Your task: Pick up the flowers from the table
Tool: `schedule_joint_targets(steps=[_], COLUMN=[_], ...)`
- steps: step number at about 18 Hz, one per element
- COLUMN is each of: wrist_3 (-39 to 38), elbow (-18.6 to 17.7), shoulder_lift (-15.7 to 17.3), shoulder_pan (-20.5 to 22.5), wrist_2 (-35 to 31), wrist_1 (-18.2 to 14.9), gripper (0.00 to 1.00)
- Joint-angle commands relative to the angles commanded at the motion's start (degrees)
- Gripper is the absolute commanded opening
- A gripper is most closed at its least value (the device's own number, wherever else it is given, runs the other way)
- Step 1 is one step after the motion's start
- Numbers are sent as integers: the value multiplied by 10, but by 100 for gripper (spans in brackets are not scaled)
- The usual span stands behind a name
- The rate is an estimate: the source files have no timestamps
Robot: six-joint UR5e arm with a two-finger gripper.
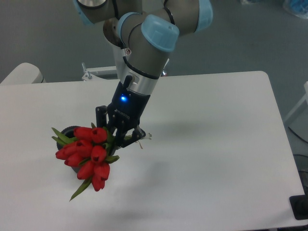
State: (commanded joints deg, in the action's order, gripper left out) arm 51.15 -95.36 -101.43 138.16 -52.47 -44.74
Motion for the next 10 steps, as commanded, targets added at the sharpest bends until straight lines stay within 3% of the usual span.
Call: schedule_joint_targets(steps=[10], wrist_3=[-1], elbow=[4], shoulder_lift=[0], shoulder_pan=[23], wrist_2=[35], wrist_1=[1], gripper=[21])
